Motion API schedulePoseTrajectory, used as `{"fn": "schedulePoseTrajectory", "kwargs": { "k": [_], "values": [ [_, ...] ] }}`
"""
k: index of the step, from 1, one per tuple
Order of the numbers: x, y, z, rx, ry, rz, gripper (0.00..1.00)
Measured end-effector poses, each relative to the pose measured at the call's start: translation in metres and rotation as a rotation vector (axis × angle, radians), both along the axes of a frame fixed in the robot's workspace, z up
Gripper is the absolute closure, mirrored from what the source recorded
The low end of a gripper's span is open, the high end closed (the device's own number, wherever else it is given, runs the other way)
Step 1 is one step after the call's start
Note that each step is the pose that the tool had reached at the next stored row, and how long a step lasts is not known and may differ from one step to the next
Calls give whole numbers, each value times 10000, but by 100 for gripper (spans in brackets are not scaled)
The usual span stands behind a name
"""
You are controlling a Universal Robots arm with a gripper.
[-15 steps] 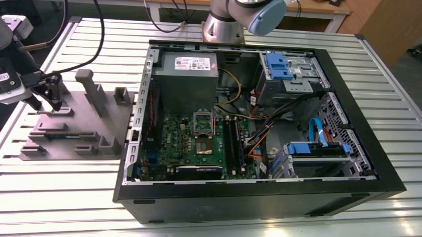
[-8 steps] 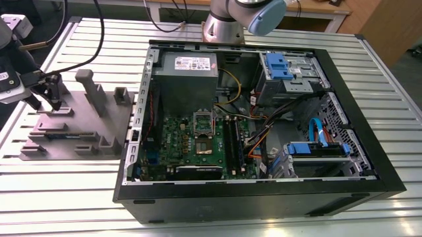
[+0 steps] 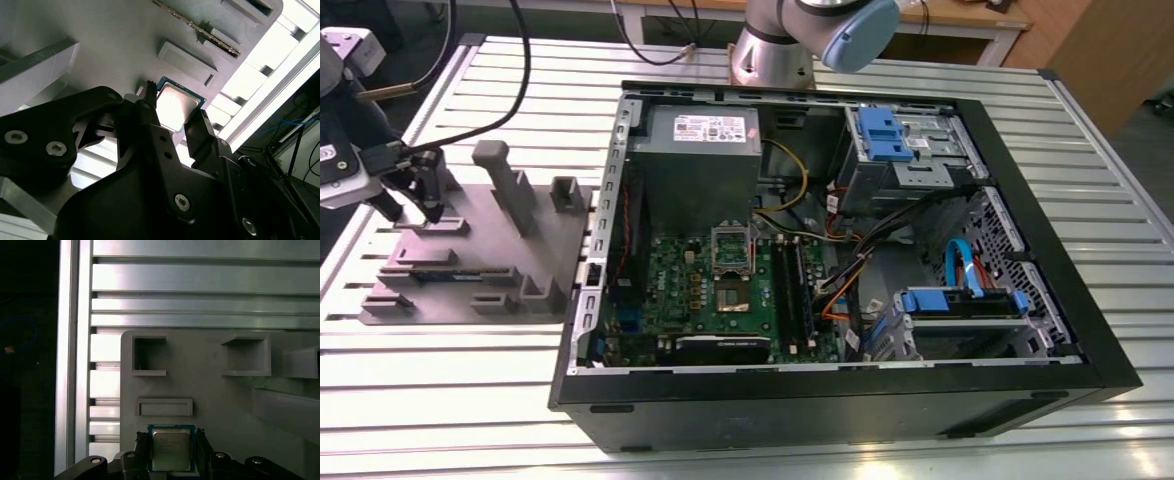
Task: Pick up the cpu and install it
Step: 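Pick up the cpu and move it towards the insertion slot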
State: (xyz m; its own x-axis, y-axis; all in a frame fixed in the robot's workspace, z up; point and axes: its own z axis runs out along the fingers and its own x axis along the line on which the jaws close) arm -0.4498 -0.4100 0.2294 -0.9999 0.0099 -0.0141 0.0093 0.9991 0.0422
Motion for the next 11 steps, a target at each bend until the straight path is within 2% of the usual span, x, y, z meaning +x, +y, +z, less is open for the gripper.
{"fn": "schedulePoseTrajectory", "kwargs": {
  "k": [11],
  "values": [
    [0, 0, 16, -4, 0, 1, 53]
  ]
}}
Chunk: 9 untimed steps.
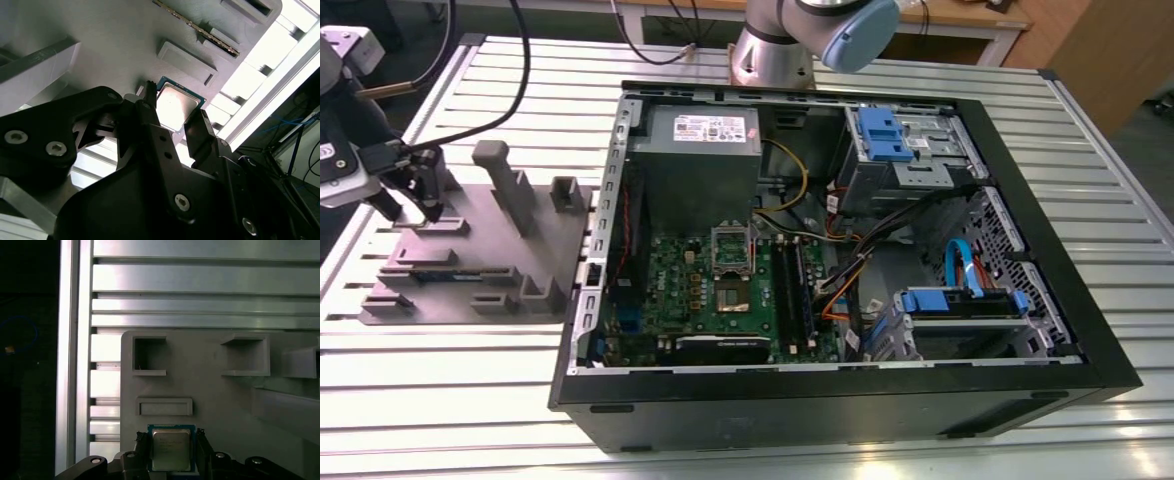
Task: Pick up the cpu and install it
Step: 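Pick up the cpu and move it towards the insertion slot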
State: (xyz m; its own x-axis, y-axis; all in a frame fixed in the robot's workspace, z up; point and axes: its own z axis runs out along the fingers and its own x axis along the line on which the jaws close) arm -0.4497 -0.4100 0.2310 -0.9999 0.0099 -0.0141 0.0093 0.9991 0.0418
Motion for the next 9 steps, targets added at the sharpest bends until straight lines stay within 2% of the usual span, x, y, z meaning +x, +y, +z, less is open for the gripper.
{"fn": "schedulePoseTrajectory", "kwargs": {
  "k": [9],
  "values": [
    [0, 0, 22, 1, -1, 0, 53]
  ]
}}
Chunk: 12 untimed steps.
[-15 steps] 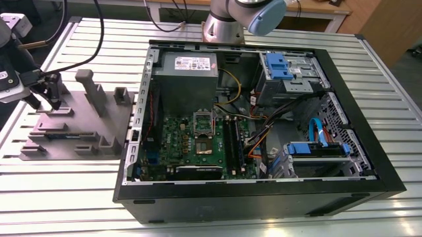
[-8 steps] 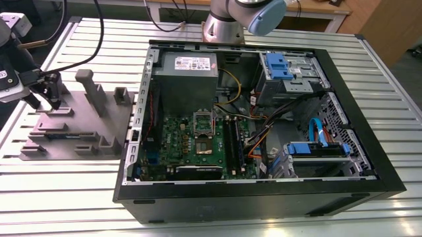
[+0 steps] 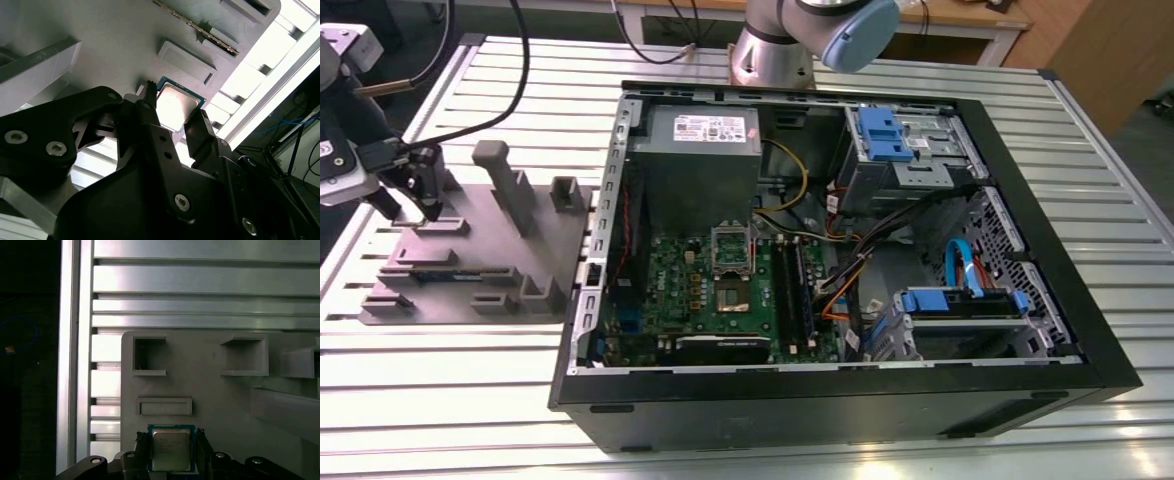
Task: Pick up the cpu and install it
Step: 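Pick up the cpu and move it towards the insertion slot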
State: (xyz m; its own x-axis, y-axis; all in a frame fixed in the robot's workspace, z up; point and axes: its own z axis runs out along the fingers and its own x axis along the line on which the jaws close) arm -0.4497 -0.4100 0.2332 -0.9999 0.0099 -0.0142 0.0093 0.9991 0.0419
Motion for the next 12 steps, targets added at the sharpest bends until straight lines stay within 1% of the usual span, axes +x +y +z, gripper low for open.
{"fn": "schedulePoseTrajectory", "kwargs": {
  "k": [8, 10, 12],
  "values": [
    [0, 0, 8, -1, 2, 0, 53],
    [0, 0, 29, 0, 0, 0, 53],
    [0, 0, 30, 0, 1, 0, 53]
  ]
}}
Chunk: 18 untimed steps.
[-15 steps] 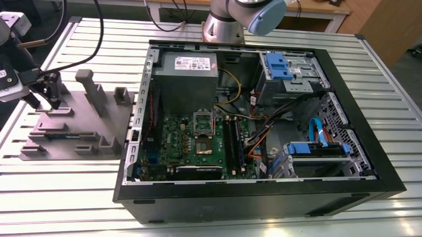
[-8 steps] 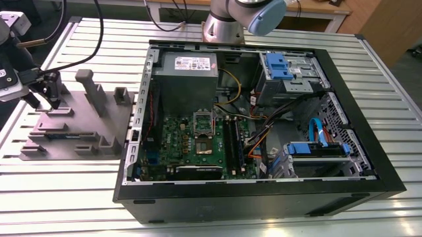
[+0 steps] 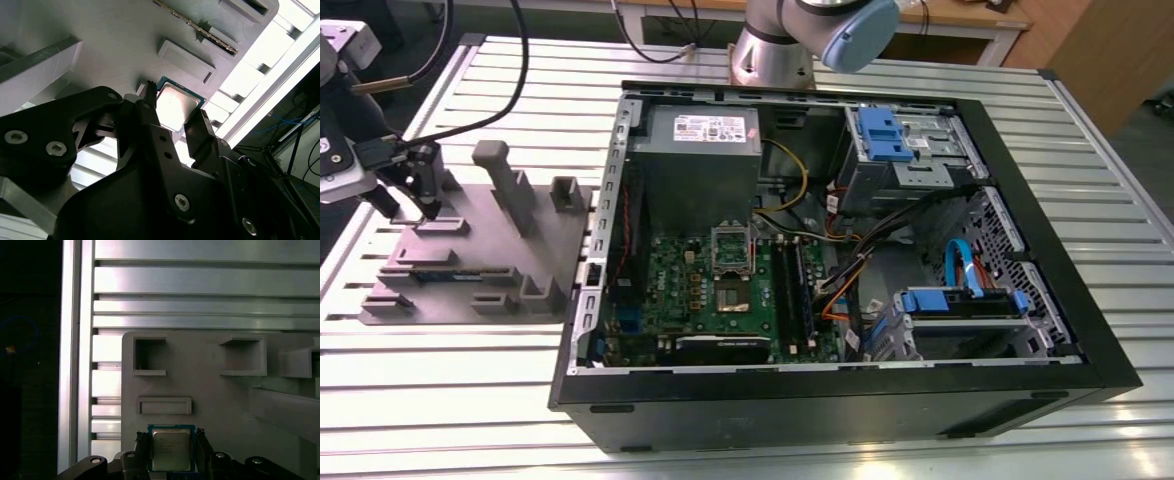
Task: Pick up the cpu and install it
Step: 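Pick up the cpu and move it towards the insertion slot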
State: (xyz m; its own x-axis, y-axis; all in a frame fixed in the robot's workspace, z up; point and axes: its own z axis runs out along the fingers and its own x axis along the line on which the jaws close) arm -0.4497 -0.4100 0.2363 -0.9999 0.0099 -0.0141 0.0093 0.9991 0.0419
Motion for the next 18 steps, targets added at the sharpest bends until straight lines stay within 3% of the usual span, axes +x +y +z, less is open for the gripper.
{"fn": "schedulePoseTrajectory", "kwargs": {
  "k": [18],
  "values": [
    [0, 0, 48, -1, 1, 0, 53]
  ]
}}
